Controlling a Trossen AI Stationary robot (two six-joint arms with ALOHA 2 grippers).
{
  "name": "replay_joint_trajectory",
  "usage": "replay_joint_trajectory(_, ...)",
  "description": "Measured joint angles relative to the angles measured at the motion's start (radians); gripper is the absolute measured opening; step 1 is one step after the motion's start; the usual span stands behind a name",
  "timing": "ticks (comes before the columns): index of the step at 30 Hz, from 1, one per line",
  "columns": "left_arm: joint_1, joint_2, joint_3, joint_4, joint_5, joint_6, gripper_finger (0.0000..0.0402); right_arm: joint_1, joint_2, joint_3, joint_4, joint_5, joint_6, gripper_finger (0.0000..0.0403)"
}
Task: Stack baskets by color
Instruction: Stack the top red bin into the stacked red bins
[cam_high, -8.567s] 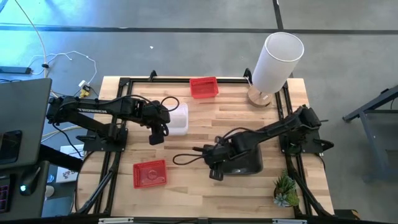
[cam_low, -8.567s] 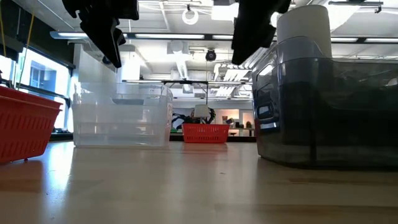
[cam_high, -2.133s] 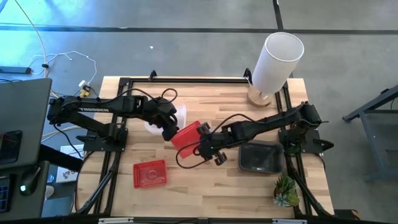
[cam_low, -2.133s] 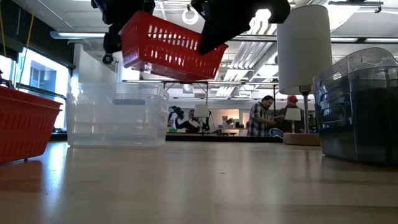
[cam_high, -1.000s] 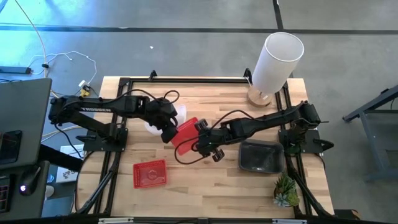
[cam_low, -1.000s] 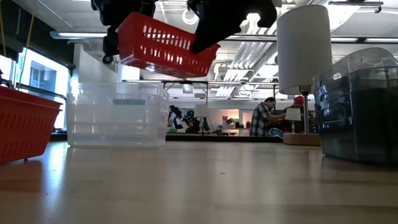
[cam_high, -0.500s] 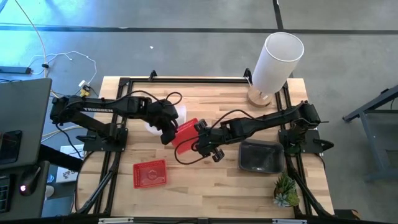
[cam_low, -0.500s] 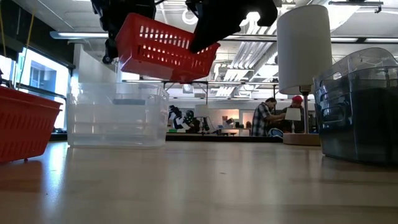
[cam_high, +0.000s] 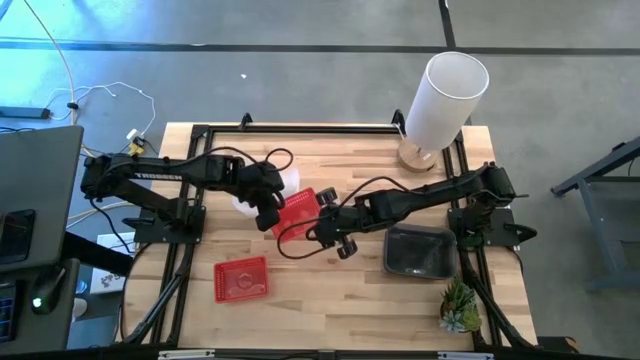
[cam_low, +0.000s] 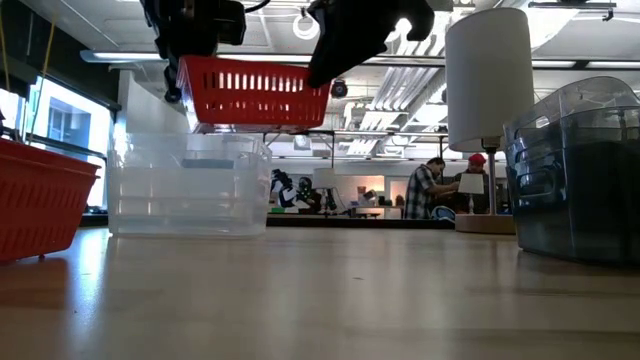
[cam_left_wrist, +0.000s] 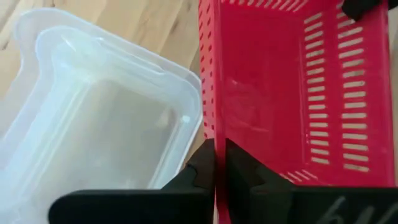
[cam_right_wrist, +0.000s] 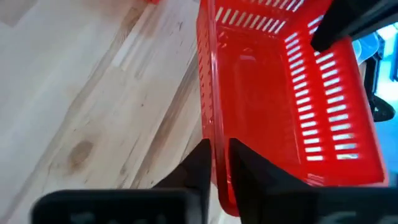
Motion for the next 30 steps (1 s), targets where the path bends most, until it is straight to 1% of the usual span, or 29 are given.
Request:
replay_joint_trajectory(4, -0.008, -0.001, 0.000, -0.027, -0.004, 0.005, 0.0001, 0.004, 0.000, 0.000, -0.006, 0.009, 0.046, 0.0092)
replay_joint_trajectory(6, -0.025, -0.001, 0.001, -0.051, -0.006, 0.005, 0.0001, 0.006, 0.000, 0.000, -0.007, 0.041, 0.066, 0.0113)
replay_joint_trajectory(11, -0.090, -0.020, 0.001, -0.137, -0.009, -0.015, 0.0000, 0.017, -0.003, 0.000, -0.012, 0.072, 0.076, 0.0147)
replay_joint_trajectory(13, -0.117, -0.032, -0.001, -0.198, -0.006, -0.029, 0.0000, 0.022, -0.003, 0.000, -0.009, 0.081, 0.076, 0.0154)
replay_joint_trajectory(20, -0.231, -0.065, 0.000, -0.277, -0.011, -0.093, 0.0000, 0.033, -0.003, 0.008, 0.012, 0.092, 0.087, 0.0158)
replay_joint_trajectory(26, -0.372, -0.071, 0.000, -0.324, 0.000, -0.131, 0.0000, 0.033, -0.005, 0.067, 0.004, 0.091, 0.143, 0.0158)
replay_joint_trajectory(30, -0.472, -0.070, 0.000, -0.333, 0.008, -0.177, 0.0000, 0.033, -0.005, 0.093, -0.014, 0.090, 0.149, 0.0158)
